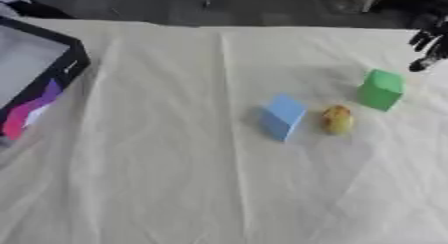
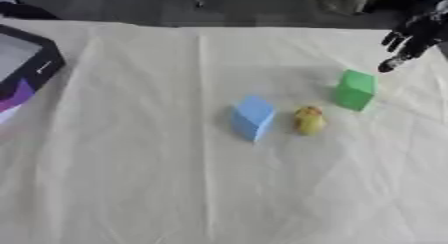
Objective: Pick up the objects with one hand, pass them to the other hand, and then place them into the box on the other side of the table.
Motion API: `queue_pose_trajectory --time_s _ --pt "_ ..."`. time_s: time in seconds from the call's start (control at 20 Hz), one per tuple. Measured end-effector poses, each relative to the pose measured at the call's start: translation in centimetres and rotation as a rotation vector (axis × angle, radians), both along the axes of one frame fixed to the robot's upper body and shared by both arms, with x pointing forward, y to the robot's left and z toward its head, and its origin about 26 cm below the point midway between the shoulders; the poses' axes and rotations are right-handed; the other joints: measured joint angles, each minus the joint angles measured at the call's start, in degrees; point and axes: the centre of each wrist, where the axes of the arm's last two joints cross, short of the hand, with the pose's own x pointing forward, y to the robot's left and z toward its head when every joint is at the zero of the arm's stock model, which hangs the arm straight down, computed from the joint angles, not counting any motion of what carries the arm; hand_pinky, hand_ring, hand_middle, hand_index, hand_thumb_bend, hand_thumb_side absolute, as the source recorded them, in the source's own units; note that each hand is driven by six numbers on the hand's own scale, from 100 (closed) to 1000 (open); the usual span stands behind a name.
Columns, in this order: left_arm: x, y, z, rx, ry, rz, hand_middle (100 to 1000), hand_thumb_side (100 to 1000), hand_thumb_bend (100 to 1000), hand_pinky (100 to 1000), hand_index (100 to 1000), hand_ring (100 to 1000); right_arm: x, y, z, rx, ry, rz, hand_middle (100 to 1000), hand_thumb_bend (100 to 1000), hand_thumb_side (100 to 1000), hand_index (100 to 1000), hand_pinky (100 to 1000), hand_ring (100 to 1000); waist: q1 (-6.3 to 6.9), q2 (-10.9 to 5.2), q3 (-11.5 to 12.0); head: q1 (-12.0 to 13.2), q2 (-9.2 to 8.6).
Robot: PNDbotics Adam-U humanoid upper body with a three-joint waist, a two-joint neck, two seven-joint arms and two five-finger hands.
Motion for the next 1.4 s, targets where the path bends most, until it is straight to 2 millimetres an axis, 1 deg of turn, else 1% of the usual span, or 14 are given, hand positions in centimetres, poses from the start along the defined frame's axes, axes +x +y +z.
queue_pose_trajectory --time_s 0.15,0.35,0.45,0.75,1.1,1.4 --pt "0.0 0.0 0.0 0.0 0.0 0.0 751 752 100 966 701 771 0.0 0.0 -0.3 -0.002 0.007 0.014 930 383 234 992 921 933 0.0 0.0 0.0 -1.5 0.0" --pt "0.0 0.0 0.0 0.0 0.0 0.0 752 754 100 966 701 771 0.3 0.5 -1.1 0.003 0.023 0.04 929 367 250 990 919 933 0.0 0.0 0.1 -2.0 0.0" --pt "0.0 0.0 0.0 -0.001 0.0 0.0 752 756 100 966 701 771 0.4 0.7 -1.4 0.006 0.031 0.05 929 360 260 989 919 933 0.0 0.0 0.1 -2.0 0.0" --pt "0.0 0.0 0.0 -0.002 0.001 -0.001 752 758 100 967 701 771 0.9 1.4 -2.4 0.014 0.061 0.072 933 377 266 992 921 936 0.02 0.08 0.5 -1.5 0.0" --pt "0.0 -0.2 -0.2 -0.011 0.001 -0.003 751 764 100 967 701 773 1.3 1.9 -3.6 0.011 0.101 0.088 934 358 287 993 919 939 0.02 0.09 0.8 -1.2 0.0" --pt "0.0 -0.2 -0.2 -0.012 0.002 -0.003 752 767 100 968 701 775 1.3 1.8 -3.6 0.014 0.102 0.09 935 364 278 994 921 941 0.02 0.2 0.8 -0.7 0.0"
